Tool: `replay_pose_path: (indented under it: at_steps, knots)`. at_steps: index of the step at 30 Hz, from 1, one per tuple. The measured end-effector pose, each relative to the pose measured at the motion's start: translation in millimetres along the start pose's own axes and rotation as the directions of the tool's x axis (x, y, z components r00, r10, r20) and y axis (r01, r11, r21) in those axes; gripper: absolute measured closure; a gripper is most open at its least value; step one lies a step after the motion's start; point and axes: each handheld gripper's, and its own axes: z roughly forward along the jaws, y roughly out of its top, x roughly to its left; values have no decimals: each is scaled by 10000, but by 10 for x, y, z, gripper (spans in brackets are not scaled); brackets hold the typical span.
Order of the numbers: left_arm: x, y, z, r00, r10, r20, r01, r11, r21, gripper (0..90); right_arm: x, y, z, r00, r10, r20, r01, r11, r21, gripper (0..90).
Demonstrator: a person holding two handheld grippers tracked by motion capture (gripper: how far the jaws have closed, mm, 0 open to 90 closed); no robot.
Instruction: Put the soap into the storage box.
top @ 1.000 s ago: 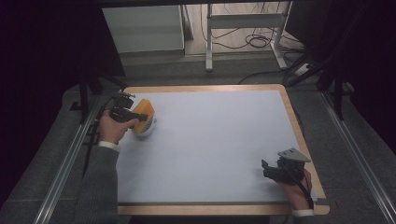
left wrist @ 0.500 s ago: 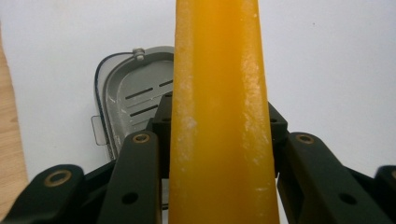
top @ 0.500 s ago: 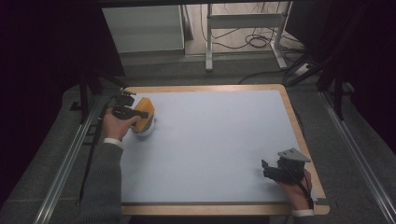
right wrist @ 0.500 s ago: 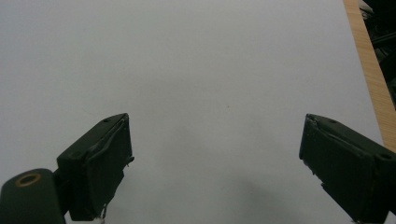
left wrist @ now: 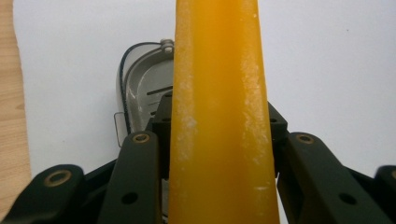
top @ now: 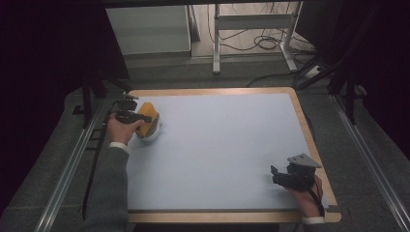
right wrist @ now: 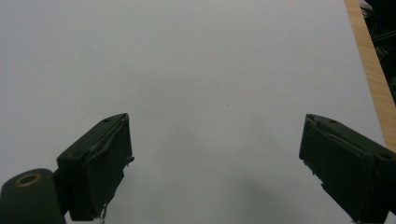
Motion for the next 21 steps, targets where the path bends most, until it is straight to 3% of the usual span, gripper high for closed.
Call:
replay_pose_path:
  at_steps: [10,21]
  knots:
    - [42,-53,92,9988,-467,-157,464,9988,-158,610,5,-5,8,10000,-46,8,46,10000,37,92]
    - [30,-59,125,9984,-527,-185,520,9979,-399,571,9,-8,12,10000,-91,7,91,9999,45,91]
